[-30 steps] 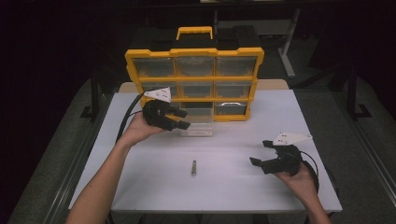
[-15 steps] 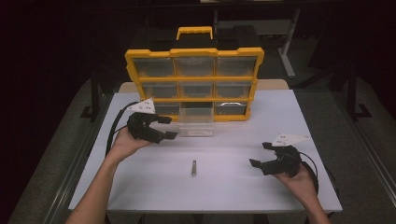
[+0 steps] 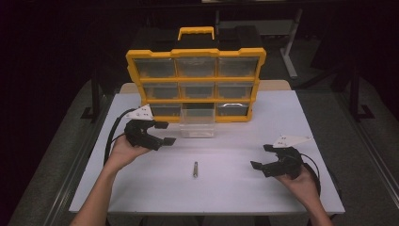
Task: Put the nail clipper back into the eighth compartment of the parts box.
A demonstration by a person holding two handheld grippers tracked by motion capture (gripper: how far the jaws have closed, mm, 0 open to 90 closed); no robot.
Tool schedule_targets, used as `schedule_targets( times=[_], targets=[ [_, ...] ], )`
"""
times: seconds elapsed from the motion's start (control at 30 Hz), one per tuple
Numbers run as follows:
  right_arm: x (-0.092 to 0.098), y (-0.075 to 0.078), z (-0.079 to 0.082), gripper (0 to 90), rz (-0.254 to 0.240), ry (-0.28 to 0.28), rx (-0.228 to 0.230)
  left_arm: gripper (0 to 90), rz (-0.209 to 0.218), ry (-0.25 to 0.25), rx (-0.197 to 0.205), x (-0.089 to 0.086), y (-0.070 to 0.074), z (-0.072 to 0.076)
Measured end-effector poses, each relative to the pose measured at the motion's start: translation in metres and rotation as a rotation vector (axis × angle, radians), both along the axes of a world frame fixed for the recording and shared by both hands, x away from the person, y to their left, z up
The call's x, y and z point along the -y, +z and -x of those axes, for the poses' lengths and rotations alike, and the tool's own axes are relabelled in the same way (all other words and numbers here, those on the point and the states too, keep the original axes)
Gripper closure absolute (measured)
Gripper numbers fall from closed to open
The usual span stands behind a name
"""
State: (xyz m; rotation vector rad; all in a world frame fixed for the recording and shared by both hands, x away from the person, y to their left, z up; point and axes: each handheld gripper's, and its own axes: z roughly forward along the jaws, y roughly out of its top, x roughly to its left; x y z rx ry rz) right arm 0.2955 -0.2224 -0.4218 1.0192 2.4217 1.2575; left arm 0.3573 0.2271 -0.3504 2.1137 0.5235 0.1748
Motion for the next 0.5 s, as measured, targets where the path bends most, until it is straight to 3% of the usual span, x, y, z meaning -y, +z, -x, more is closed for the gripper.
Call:
schedule_targets(
  times=[0.5],
  targets=[
    [0.000, 0.000, -0.001, 14.7, -0.007, 0.005, -0.019, 26.5, 0.010, 0.038, 0.006, -0.008, -0.009, 0.014]
  ],
)
